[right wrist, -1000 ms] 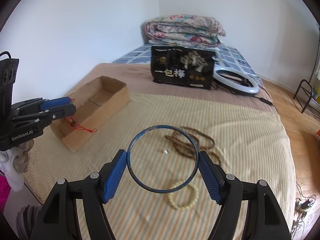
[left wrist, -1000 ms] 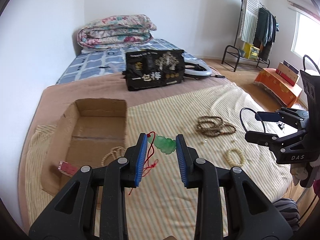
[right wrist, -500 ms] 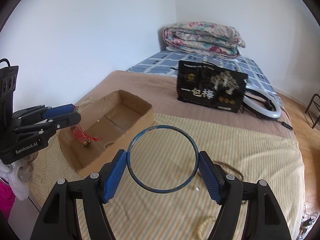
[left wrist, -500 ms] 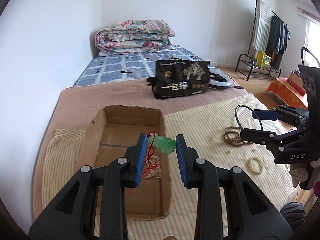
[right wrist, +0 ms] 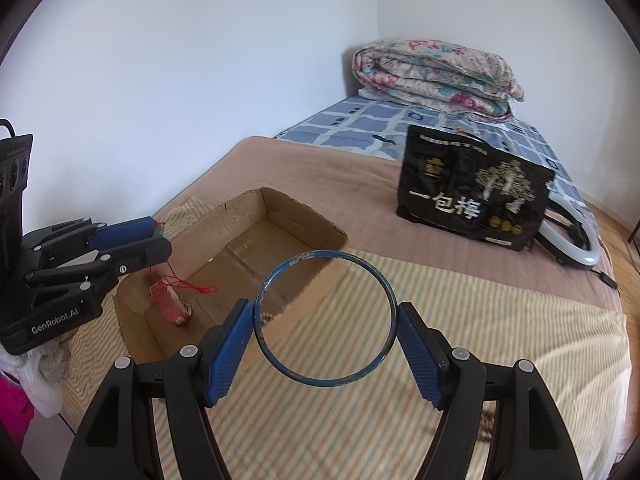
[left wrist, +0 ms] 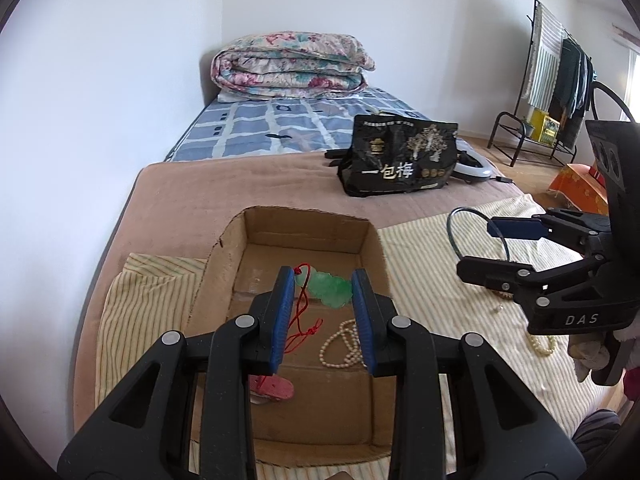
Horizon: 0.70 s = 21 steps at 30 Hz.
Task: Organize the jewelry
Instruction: 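Carry the jade pendant and blue bangle over the cardboard box, then open both tools to drop the pendant and bangle into the box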
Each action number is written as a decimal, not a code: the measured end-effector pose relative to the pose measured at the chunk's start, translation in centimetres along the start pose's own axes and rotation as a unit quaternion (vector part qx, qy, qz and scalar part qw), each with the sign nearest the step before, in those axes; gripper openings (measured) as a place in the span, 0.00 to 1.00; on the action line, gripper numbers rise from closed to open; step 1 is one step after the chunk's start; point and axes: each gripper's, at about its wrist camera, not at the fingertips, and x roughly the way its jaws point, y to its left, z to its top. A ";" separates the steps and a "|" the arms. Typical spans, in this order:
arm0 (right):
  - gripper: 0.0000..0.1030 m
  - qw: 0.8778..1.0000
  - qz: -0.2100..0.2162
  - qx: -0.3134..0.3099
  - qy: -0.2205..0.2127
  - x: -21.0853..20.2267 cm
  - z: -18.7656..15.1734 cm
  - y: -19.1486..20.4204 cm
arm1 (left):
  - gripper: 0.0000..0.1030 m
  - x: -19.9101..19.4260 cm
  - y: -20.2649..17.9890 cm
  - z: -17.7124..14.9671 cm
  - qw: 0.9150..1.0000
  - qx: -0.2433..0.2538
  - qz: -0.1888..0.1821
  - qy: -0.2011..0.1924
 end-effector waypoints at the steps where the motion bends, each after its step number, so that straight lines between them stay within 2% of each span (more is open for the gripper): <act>1: 0.72 1.000 0.001 -0.002 0.001 0.6 0.3 0.2 | 0.28 0.2 0.4 0.0 1.000 -0.001 0.001 0.001; 21: 0.72 1.000 0.007 -0.009 0.021 7.7 2.9 1.7 | 0.28 3.0 3.4 -0.6 1.000 -0.017 0.014 0.019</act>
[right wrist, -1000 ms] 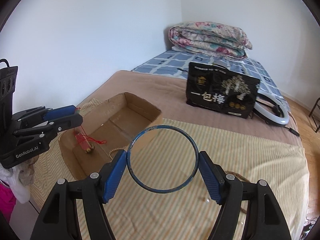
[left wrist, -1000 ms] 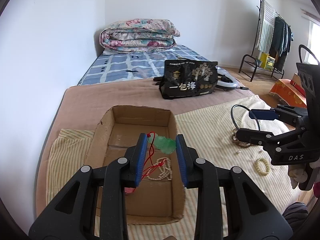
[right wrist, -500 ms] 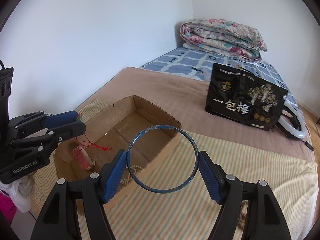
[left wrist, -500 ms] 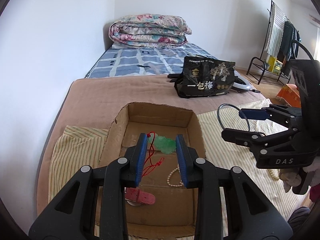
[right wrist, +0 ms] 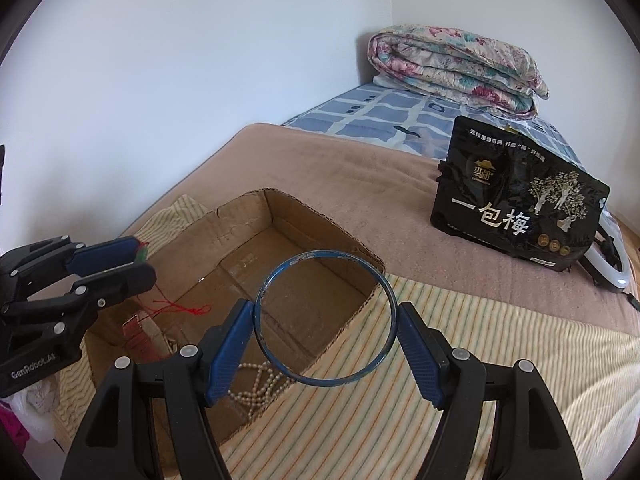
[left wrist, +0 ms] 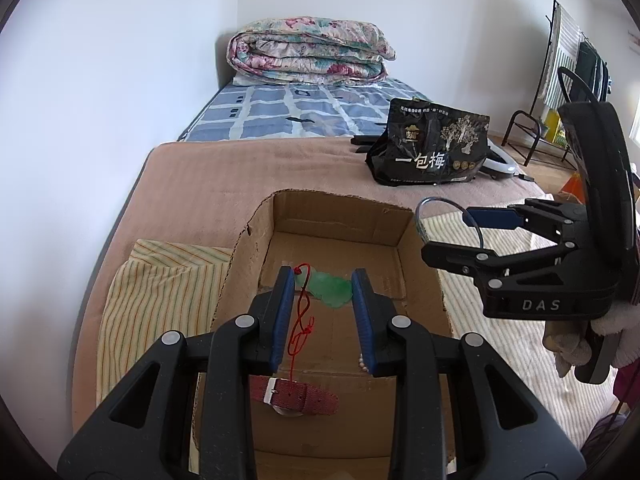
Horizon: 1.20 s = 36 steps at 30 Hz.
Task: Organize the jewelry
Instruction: 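Open both tools to drop the pendant and bangle into the box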
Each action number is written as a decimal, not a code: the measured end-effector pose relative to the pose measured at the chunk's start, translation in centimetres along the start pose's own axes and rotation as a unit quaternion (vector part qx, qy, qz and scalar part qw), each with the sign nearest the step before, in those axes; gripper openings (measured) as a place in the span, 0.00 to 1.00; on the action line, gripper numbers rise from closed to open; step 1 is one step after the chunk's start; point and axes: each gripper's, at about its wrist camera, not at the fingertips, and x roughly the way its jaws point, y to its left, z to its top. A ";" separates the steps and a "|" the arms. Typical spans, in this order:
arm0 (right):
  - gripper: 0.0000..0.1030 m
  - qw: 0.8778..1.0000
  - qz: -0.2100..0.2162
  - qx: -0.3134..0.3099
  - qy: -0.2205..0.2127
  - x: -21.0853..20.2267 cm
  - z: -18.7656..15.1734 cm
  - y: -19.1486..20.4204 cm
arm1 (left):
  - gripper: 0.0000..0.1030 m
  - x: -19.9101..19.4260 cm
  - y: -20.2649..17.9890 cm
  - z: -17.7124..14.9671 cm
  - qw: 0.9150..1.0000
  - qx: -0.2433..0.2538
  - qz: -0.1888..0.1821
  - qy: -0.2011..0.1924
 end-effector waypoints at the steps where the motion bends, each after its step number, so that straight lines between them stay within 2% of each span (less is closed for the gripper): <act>1: 0.72 1.000 0.000 0.000 0.000 0.1 0.1 0.0 | 0.28 0.1 0.0 -0.1 1.000 0.001 0.001 0.000; 12: 0.73 1.000 0.001 0.003 -0.001 1.0 0.5 0.2 | 0.28 0.1 0.3 -0.1 1.000 0.001 0.013 0.001; 13: 0.74 1.000 0.000 0.003 -0.002 1.0 0.5 0.2 | 0.30 0.1 0.3 -0.1 1.000 0.002 0.014 0.001; 14: 0.77 1.000 0.000 0.004 -0.003 0.9 0.5 0.2 | 0.42 0.0 0.3 -0.2 1.000 0.003 0.016 0.001; 16: 0.81 1.000 -0.004 0.006 -0.009 0.8 0.5 0.1 | 0.49 -0.2 0.2 -0.2 1.000 0.003 0.018 -0.005; 36: 0.81 1.000 -0.009 0.011 -0.020 -1.2 0.2 -0.7 | 0.49 -1.2 -0.4 -0.3 1.000 0.002 0.026 -0.008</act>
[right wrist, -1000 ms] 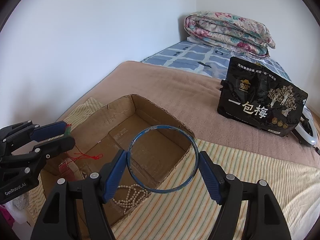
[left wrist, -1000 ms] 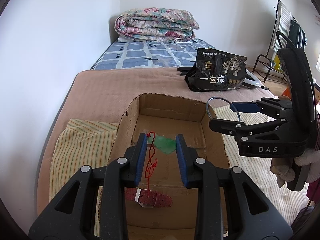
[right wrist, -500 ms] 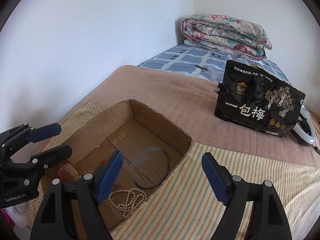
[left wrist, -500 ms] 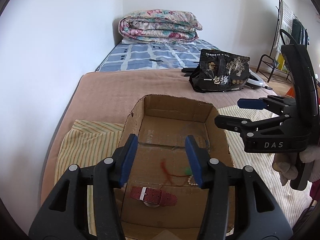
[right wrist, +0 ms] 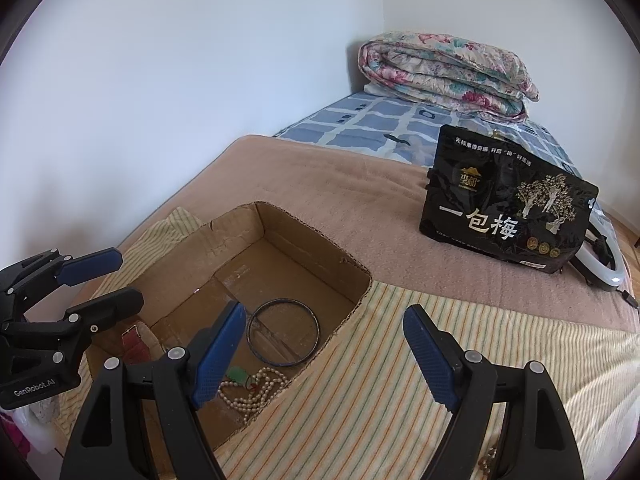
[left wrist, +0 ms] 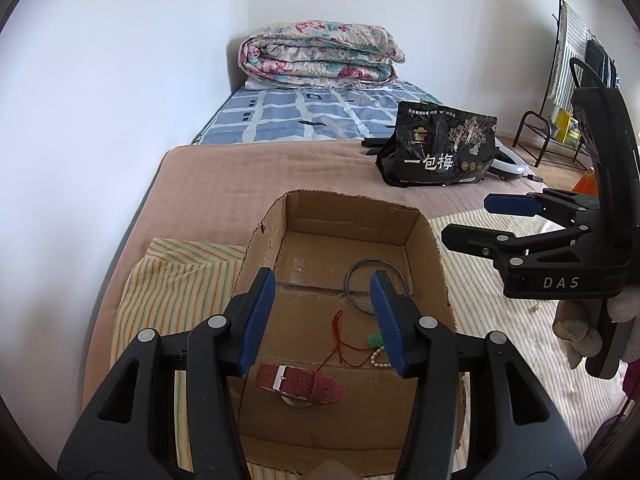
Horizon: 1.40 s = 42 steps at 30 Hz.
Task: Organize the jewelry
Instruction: 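Open both tools to drop the pendant and bangle into the box, then move both open tools back toward the remaining bead strands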
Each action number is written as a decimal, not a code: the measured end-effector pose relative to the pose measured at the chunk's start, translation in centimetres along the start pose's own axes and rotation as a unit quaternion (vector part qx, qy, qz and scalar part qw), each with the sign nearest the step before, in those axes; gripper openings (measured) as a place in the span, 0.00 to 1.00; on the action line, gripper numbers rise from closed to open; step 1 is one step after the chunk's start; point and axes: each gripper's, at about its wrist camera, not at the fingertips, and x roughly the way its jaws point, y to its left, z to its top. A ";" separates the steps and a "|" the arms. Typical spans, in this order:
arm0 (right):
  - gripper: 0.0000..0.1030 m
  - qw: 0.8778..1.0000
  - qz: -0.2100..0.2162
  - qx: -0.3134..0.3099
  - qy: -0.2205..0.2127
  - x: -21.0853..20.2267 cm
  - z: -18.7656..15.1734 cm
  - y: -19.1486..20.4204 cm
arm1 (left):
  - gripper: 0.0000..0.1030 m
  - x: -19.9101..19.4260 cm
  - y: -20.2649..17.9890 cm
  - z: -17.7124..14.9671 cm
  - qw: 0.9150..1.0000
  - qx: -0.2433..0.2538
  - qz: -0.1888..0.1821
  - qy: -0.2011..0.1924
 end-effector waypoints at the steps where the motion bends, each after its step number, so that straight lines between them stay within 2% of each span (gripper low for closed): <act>1: 0.81 1.000 0.000 0.000 -0.002 -0.3 0.0 0.0 | 0.49 -0.2 -0.1 0.0 1.000 0.001 0.001 -0.001; 20: 0.81 0.999 -0.011 0.011 -0.038 -7.8 -1.5 -2.8 | 0.49 -4.6 -4.2 1.0 1.000 0.019 -0.002 -0.024; 32: 0.81 0.996 -0.047 0.039 -0.057 -14.6 -5.0 -8.6 | 0.49 -6.4 -9.6 0.9 0.998 0.039 -0.028 -0.031; 42: 0.81 0.992 -0.084 0.073 -0.060 -19.3 -9.0 -13.6 | 0.49 -6.4 -14.3 0.4 0.996 0.057 -0.057 -0.024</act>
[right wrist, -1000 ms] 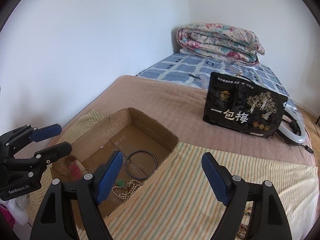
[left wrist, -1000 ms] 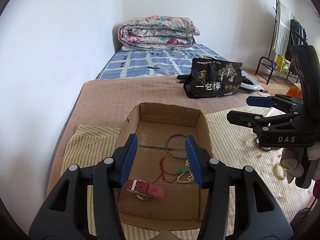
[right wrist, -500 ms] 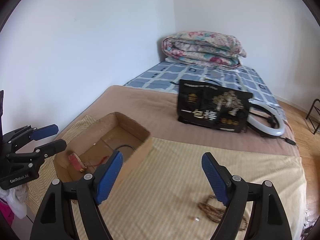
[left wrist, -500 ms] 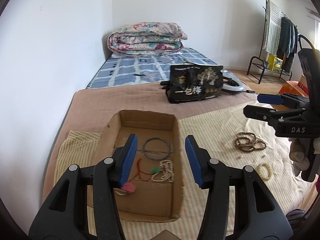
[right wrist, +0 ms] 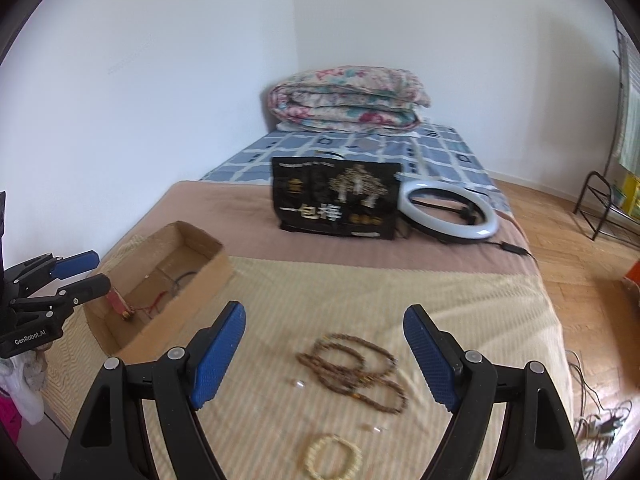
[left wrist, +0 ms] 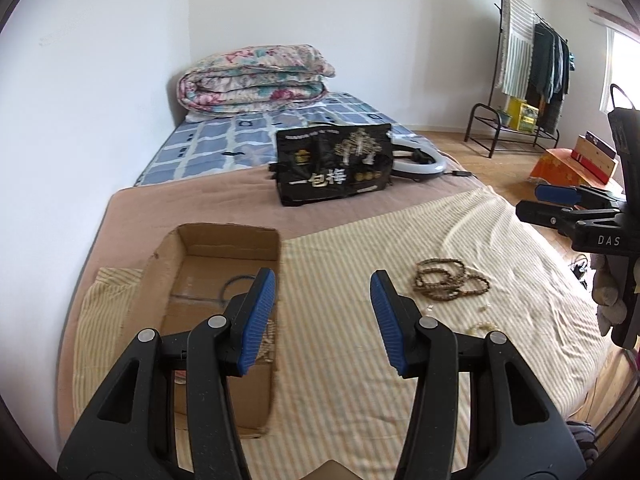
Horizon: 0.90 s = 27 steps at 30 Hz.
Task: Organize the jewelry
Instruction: 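Move both open tools back toward the remaining bead strands, then lower the left tool onto the small white pearl and close on it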
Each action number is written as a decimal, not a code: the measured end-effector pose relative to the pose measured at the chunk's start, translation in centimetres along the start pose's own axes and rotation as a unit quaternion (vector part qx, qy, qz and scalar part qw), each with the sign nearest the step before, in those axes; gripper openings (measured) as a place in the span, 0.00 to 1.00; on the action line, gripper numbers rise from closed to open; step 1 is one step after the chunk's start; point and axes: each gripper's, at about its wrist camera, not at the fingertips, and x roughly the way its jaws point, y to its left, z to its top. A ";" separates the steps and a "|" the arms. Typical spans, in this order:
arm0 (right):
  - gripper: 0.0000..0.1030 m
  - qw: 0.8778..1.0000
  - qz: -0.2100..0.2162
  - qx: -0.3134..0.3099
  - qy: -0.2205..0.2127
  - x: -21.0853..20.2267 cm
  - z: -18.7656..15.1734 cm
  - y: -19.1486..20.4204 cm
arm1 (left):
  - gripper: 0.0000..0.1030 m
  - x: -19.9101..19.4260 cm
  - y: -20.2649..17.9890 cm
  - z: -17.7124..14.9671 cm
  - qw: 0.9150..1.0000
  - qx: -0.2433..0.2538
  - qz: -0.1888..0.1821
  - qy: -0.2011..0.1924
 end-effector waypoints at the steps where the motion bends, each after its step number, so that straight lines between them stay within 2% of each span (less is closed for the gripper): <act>1: 0.81 1.000 -0.003 0.003 0.001 -0.2 -0.3 -0.6 | 0.49 0.1 -0.4 0.0 1.000 0.001 -0.002 0.001; 8: 0.81 0.999 -0.024 0.024 0.012 -1.3 -2.5 -4.2 | 0.49 1.3 -3.0 -0.5 1.000 0.012 -0.019 0.015; 10: 0.90 0.999 -0.028 0.031 0.016 -1.4 -3.1 -5.1 | 0.49 1.7 -3.7 -0.7 0.999 0.015 -0.025 0.019; 11: 0.91 0.999 -0.032 0.034 0.017 -1.4 -3.6 -5.5 | 0.49 1.9 -4.0 -0.8 0.999 0.017 -0.027 0.020; 27: 0.91 0.995 -0.042 0.066 0.055 0.3 -8.1 -9.1 | 0.49 5.9 -7.7 -2.2 0.996 0.036 -0.063 0.055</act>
